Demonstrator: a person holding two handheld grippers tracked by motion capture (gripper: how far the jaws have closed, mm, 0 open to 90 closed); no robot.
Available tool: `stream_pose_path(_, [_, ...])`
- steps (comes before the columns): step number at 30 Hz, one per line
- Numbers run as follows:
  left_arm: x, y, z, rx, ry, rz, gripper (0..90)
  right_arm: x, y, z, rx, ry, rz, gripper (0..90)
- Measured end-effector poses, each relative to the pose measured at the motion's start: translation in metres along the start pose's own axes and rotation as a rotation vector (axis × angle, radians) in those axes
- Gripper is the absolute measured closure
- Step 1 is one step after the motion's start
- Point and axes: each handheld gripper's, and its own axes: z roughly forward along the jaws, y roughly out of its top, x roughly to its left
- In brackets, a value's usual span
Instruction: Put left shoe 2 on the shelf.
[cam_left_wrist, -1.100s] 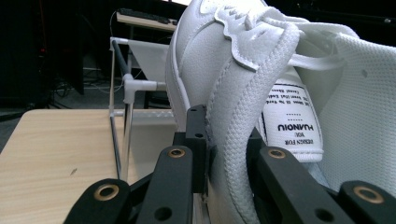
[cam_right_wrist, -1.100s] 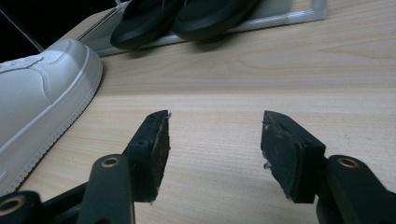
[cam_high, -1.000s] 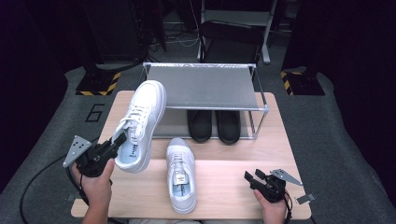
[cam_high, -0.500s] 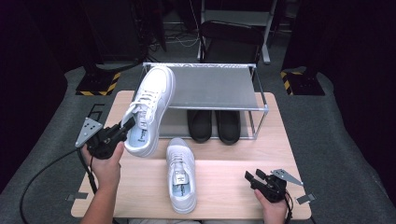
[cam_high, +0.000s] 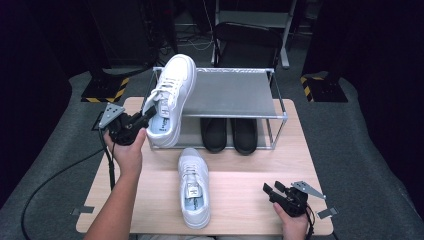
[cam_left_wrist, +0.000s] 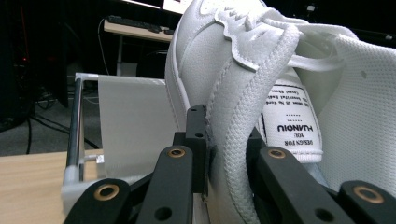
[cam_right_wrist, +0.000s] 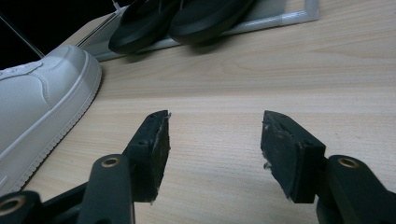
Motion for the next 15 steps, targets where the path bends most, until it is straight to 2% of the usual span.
stream_pose_path(8, [-0.005,0.014,0.026,0.023,0.01,0.008,80.7,-0.001,0.0,0.0,-0.003,0.002,0.005,41.9])
stream_pose_path(15, [-0.008,0.026,0.046,0.026,0.011,-0.005,80.8,-0.003,0.0,-0.001,-0.005,0.003,0.016,41.8])
